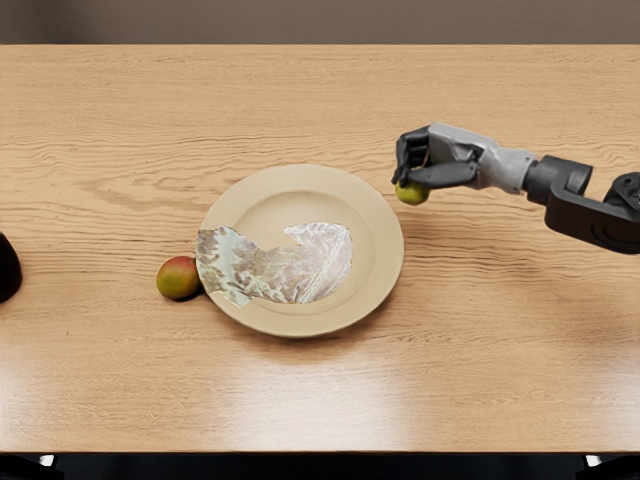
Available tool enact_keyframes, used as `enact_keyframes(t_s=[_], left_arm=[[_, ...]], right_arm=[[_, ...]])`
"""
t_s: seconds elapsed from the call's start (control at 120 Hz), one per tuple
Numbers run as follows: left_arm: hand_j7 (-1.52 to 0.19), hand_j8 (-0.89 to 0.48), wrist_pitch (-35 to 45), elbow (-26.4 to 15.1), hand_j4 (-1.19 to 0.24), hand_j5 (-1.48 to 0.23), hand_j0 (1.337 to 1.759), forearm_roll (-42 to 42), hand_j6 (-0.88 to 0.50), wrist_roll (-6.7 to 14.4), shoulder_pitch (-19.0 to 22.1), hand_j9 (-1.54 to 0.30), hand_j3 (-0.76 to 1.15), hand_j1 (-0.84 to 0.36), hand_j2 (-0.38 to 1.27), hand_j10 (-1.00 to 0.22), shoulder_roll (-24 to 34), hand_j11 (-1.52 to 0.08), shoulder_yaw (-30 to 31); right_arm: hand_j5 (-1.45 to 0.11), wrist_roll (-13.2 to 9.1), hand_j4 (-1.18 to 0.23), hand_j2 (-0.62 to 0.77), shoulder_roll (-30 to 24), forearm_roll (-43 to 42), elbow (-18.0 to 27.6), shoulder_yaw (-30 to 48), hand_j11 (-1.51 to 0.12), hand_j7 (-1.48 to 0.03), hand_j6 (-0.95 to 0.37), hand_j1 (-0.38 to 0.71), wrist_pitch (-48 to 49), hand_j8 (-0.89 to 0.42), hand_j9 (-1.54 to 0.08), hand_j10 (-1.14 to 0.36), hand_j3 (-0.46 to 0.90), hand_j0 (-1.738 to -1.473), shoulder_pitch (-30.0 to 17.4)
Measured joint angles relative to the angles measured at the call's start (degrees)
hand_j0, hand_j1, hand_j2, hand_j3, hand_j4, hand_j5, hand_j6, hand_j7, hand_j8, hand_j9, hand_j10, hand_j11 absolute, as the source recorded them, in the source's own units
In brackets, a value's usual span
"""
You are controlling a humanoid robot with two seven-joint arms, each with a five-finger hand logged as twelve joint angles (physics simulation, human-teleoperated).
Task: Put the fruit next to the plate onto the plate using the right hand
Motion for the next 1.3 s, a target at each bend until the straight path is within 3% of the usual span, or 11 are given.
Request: enact_keyframes(t_s=[0.625, 1.3], left_arm=[[0.0, 0.0, 0.0, 0.0, 0.0, 0.0, 1.658, 0.0, 0.0, 0.0, 0.0, 0.0, 0.0, 0.35, 0.0, 0.0, 0.0, 0.0, 0.0], [0.0, 0.0, 0.0, 0.0, 0.0, 0.0, 1.658, 0.0, 0.0, 0.0, 0.0, 0.0, 0.0, 0.35, 0.0, 0.0, 0.0, 0.0, 0.01]], right_arm=[[-1.15, -0.13, -0.82, -0.27, 1.85, 1.01, 6.12, 0.02, -1.13, -1.1, -0.85, 0.51, -0.21, -0.78, -1.13, -0.38, 0.0, -1.633, 0.8], [-1.14, -2.47, -0.81, -0.27, 7.68, 0.51, 6.59, -1.56, -1.12, -1.09, -0.84, 0.5, -0.6, -0.79, -1.12, -0.38, 0.0, -1.635, 0.7]])
